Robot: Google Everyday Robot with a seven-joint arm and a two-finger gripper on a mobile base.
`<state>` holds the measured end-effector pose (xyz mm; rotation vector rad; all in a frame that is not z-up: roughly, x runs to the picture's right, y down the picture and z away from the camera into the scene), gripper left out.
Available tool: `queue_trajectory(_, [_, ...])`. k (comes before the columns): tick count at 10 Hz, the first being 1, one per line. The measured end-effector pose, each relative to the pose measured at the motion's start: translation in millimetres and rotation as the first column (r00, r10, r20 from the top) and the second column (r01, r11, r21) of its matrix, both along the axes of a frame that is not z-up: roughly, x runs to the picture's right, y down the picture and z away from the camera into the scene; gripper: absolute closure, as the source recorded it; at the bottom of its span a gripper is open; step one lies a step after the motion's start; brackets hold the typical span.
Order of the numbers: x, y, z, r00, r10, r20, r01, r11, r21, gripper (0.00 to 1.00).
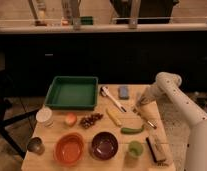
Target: Place towel in metal cup
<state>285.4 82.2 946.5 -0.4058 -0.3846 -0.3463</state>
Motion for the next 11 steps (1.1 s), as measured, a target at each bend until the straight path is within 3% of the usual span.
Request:
queue_trajectory(2, [-0.3, -1.0, -3.8, 1.000, 0.001, 0.007, -0.001, 0.9998, 0.019, 1.00])
queue_trajectory(5, [-4.8, -11.9, -28.6, 0.999, -0.016, 0.029, 0.014, 0.9965, 0.082, 1.00])
queue_trajectory(8, [-22.3, -18.8, -52.1, 0.994, -0.078, 0.073, 0.068, 0.9878, 0.140, 1.00])
queue_trajectory(10, [-45.1, -17.7, -68.5, 0.981, -0.147, 0.126, 0.124, 0.9772, 0.173, 1.00])
queue_trajectory(11, [-63.8, -15.8, -80.2, 0.966, -0.199, 0.163, 0.166, 0.9667, 0.194, 1.00])
